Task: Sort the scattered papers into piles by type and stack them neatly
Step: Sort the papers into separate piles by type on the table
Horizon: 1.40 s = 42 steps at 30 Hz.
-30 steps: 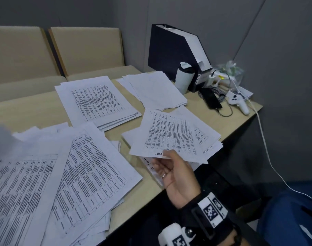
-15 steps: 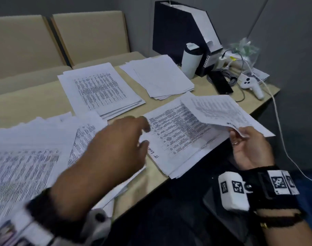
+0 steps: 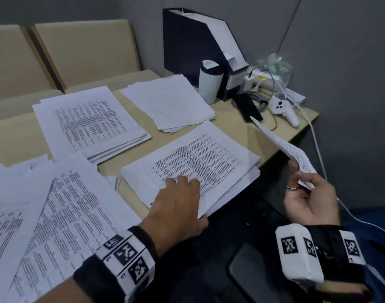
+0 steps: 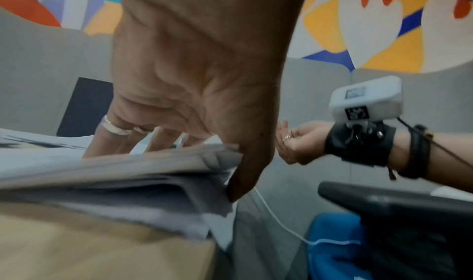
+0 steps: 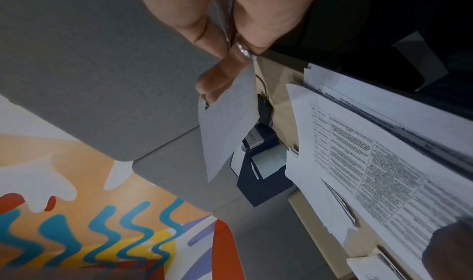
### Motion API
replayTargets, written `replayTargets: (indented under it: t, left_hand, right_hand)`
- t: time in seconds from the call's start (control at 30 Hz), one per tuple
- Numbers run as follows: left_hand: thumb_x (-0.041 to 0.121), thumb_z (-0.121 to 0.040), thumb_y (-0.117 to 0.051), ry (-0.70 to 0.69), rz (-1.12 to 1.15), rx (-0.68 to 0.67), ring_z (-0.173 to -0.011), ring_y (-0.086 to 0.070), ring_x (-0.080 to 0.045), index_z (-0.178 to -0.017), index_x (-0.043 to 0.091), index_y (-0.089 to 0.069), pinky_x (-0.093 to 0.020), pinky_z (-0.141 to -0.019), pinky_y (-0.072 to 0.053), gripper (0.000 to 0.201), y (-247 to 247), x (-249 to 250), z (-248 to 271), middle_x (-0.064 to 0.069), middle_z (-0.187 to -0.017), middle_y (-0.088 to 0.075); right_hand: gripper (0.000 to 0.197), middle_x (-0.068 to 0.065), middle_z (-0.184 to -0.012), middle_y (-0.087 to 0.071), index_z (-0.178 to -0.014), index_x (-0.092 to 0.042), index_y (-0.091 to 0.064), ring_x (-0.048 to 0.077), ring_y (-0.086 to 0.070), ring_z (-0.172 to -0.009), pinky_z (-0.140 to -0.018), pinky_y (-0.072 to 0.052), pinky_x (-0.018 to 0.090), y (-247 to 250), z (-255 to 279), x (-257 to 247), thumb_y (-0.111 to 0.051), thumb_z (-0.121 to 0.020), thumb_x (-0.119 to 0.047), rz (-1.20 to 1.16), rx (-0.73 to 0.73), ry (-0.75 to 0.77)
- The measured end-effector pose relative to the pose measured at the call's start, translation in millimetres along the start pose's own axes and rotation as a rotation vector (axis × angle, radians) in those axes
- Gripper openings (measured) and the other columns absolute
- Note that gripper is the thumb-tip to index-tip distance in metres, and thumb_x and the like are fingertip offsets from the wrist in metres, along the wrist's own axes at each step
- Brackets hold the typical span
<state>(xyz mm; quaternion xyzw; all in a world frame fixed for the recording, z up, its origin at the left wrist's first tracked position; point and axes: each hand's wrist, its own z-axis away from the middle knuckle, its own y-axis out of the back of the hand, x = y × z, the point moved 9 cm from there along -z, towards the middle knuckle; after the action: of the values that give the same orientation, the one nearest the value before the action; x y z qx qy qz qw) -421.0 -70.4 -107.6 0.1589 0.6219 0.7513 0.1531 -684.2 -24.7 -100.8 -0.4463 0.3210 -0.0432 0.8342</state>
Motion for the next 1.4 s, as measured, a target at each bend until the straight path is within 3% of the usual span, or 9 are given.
replayTargets:
  t: [0.17, 0.57, 0.67, 0.8, 1.07, 1.17, 1.23, 1.33, 1.4]
  left_hand:
    - [0.03, -0.096, -0.053, -0.035, 0.176, -0.04, -0.1, -0.065, -0.034, -0.094, 0.019, -0.047, -0.033, -0.073, -0.046, 0.013, 26.5, -15.4, -12.2, -0.011, -0.106, -0.064]
    - [0.017, -0.099, -0.053, 0.253, 0.581, 0.197, -0.091, -0.065, -0.034, -0.089, 0.008, -0.063, -0.044, -0.077, -0.055, 0.017, 123.2, -156.8, 10.6, -0.014, -0.096, -0.068]
    - [0.016, -0.098, -0.053, 0.289, 0.403, 0.286, -0.094, -0.062, -0.038, -0.09, 0.005, -0.061, -0.036, -0.07, -0.041, 0.016, 158.3, -178.3, 16.5, -0.016, -0.096, -0.065]
    - [0.009, -0.095, -0.056, 0.358, 0.133, 0.435, -0.095, -0.061, -0.046, -0.097, -0.005, -0.063, -0.036, -0.074, -0.039, 0.016, 239.8, -215.5, 22.3, -0.028, -0.093, -0.06]
    - [0.002, -0.087, -0.062, 0.389, -0.135, 0.545, -0.058, -0.05, -0.037, -0.091, -0.013, -0.06, -0.042, -0.063, -0.045, 0.016, 317.4, -220.4, 43.0, -0.026, -0.066, -0.051]
    - [0.006, -0.088, -0.061, 0.411, -0.095, 0.535, -0.058, -0.044, -0.034, -0.078, 0.0, -0.051, -0.04, -0.064, -0.044, 0.015, 301.1, -213.5, 42.7, -0.014, -0.064, -0.043]
    - [0.005, -0.091, -0.055, 0.423, -0.066, 0.496, -0.059, -0.043, -0.033, -0.068, 0.01, -0.038, -0.033, -0.059, -0.042, 0.029, 282.7, -206.9, 42.7, -0.007, -0.065, -0.039]
    - [0.003, -0.092, -0.051, 0.444, 0.076, 0.41, -0.062, -0.048, -0.027, -0.071, 0.011, -0.038, -0.031, -0.052, -0.034, 0.026, 253.0, -193.1, 42.0, -0.004, -0.071, -0.044]
    - [0.005, -0.096, -0.05, 0.445, 0.235, 0.368, -0.073, -0.053, -0.028, -0.087, 0.01, -0.047, -0.03, -0.055, -0.038, 0.01, 241.2, -187.0, 43.8, -0.006, -0.084, -0.05]
  right_hand:
    - [0.037, 0.014, -0.131, -0.065, -0.13, 0.002, -0.058, 0.014, -0.079, -0.089, -0.071, -0.057, 0.012, -2.1, 3.6, -2.8, -0.045, -0.096, 0.009, -0.022, -0.018, 0.01]
    - [0.04, 0.016, -0.128, -0.071, -0.136, 0.001, -0.056, 0.019, -0.079, -0.09, -0.065, -0.058, 0.015, -20.1, 28.6, 39.7, -0.044, -0.098, 0.003, 0.08, -0.081, -0.062]
    - [0.036, 0.021, -0.117, -0.075, -0.135, 0.006, -0.056, 0.026, -0.079, -0.092, -0.064, -0.062, 0.022, -24.5, 57.1, 96.4, -0.045, -0.102, -0.006, 0.208, -0.147, -0.253]
    - [0.05, 0.018, -0.098, -0.08, -0.088, -0.004, -0.081, 0.024, -0.078, -0.083, -0.071, -0.062, 0.027, -23.0, 105.8, 171.2, -0.042, -0.109, -0.026, 0.616, -0.212, -0.483]
    - [0.053, 0.037, -0.1, -0.073, -0.122, 0.018, -0.059, 0.034, -0.074, -0.061, -0.044, -0.057, 0.029, -21.3, 158.5, 226.2, -0.058, -0.102, -0.031, 0.573, -0.216, -0.796]
    - [0.044, 0.036, -0.095, -0.073, -0.105, 0.015, -0.07, 0.034, -0.07, -0.059, -0.047, -0.052, 0.028, -32.7, 220.2, 234.9, -0.08, -0.08, -0.021, 0.904, -0.564, -1.081]
    - [0.046, 0.018, -0.11, -0.077, -0.119, -0.008, -0.069, 0.025, -0.076, -0.08, -0.067, -0.058, 0.028, -67.3, 227.0, 225.2, -0.087, -0.078, -0.019, 1.221, -0.863, -0.77]
    - [0.108, -0.017, -0.155, -0.043, -0.157, -0.039, -0.02, 0.002, -0.057, -0.126, -0.099, -0.054, 0.031, -149.4, 209.9, 212.9, -0.089, -0.074, -0.05, 1.647, -1.106, 0.095]
    - [0.109, -0.005, -0.152, -0.047, -0.158, -0.033, -0.01, 0.011, -0.059, -0.125, -0.096, -0.055, 0.037, -186.4, 195.3, 230.8, -0.083, -0.08, -0.052, 1.825, -1.167, 0.363]
